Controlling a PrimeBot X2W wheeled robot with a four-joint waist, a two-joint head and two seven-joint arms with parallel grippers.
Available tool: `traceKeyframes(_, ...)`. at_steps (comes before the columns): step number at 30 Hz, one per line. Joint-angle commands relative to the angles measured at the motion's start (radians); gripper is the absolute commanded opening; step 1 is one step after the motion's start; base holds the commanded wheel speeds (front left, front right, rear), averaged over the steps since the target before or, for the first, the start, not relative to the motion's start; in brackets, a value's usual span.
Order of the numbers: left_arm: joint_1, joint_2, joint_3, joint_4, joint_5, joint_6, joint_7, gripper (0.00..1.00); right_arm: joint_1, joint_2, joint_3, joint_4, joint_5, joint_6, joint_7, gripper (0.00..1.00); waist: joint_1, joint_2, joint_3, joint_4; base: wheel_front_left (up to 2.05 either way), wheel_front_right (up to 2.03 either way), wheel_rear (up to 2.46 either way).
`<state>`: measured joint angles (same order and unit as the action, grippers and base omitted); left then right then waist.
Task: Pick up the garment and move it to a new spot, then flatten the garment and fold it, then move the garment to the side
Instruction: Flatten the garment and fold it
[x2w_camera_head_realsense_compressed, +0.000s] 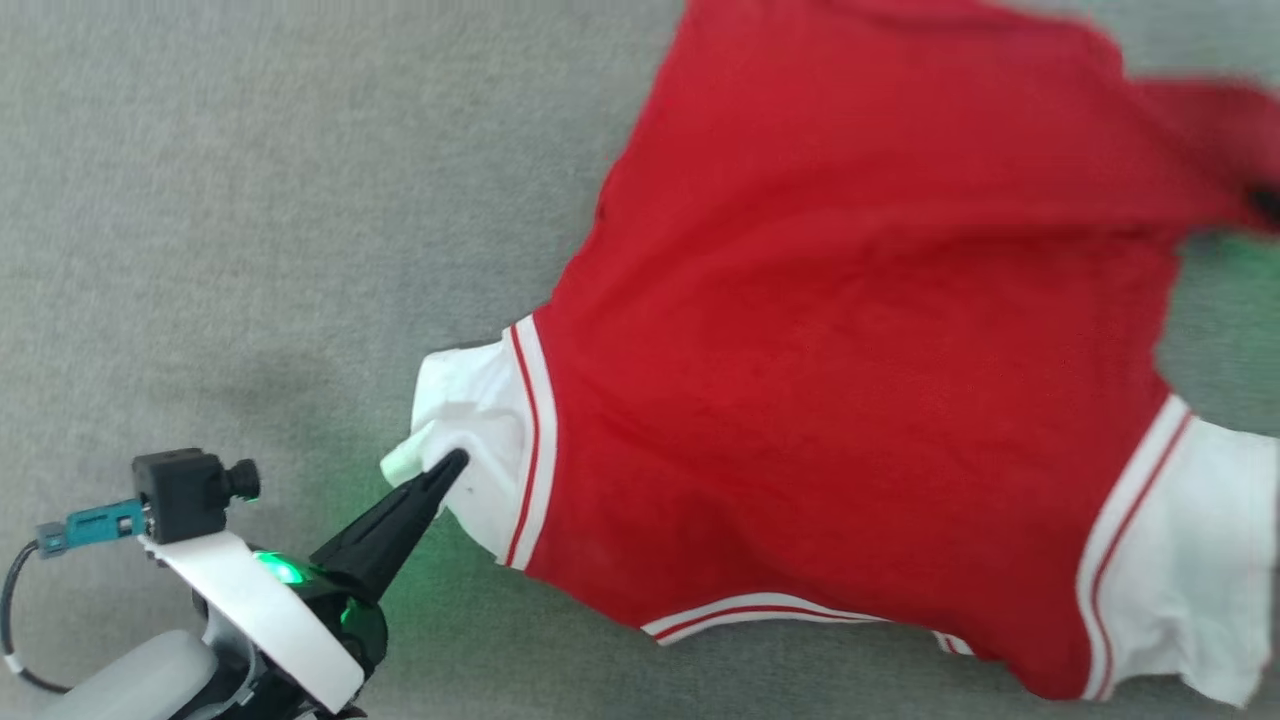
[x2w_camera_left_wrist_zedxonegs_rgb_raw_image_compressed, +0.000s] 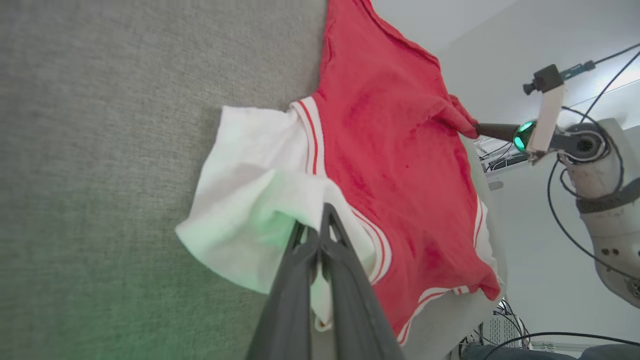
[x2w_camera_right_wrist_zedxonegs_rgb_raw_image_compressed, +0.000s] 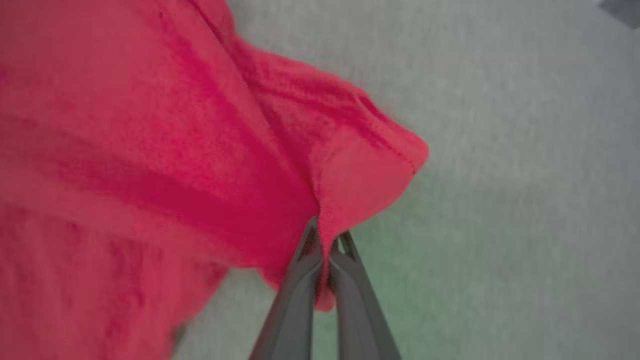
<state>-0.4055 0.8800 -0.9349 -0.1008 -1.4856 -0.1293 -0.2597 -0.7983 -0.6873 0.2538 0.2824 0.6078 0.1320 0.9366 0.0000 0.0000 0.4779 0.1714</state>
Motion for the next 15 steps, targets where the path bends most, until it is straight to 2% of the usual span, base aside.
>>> traceKeyframes(1, 0.024, 0.002, 0.021, 0.007, -0.010, -0.002, -0.006, 0.00, 0.116, -0.044, -0.015, -0.086, 0.050, -0.003, 0.047, 0.00, 0.0000, 0.0000, -0.052, -0.047, 0.00, 0.00, 0.00)
traceKeyframes(3, 0.044, 0.009, 0.035, 0.011, -0.011, -0.002, -0.007, 0.00, 0.246, -0.070, -0.038, -0.176, 0.105, -0.002, 0.105, 0.00, 0.0000, 0.0000, -0.066, -0.063, 0.00, 0.00, 0.00)
traceKeyframes(4, 0.044, 0.009, 0.035, 0.011, -0.011, -0.002, -0.007, 0.00, 0.246, -0.070, -0.038, -0.176, 0.105, -0.002, 0.105, 0.00, 0.0000, 0.0000, -0.066, -0.063, 0.00, 0.00, 0.00)
traceKeyframes(8, 0.070, 0.011, 0.063, 0.017, -0.006, -0.002, -0.007, 0.00, 0.517, -0.090, -0.095, -0.358, 0.192, -0.002, 0.214, 0.00, 0.0000, 0.0000, -0.083, -0.083, 0.00, 0.00, 0.00)
traceKeyframes(12, 0.082, 0.005, 0.081, 0.026, 0.005, -0.002, -0.007, 0.00, 0.746, -0.043, -0.138, -0.531, 0.207, -0.002, 0.292, 0.00, 0.0000, 0.0000, -0.088, -0.094, 0.00, 0.00, 0.00)
traceKeyframes(15, 0.077, 0.002, 0.086, 0.031, 0.015, -0.002, -0.007, 0.00, 0.859, 0.000, -0.135, -0.631, 0.188, -0.002, 0.335, 0.00, 0.0000, 0.0000, -0.087, -0.100, 0.00, 0.00, 0.00)
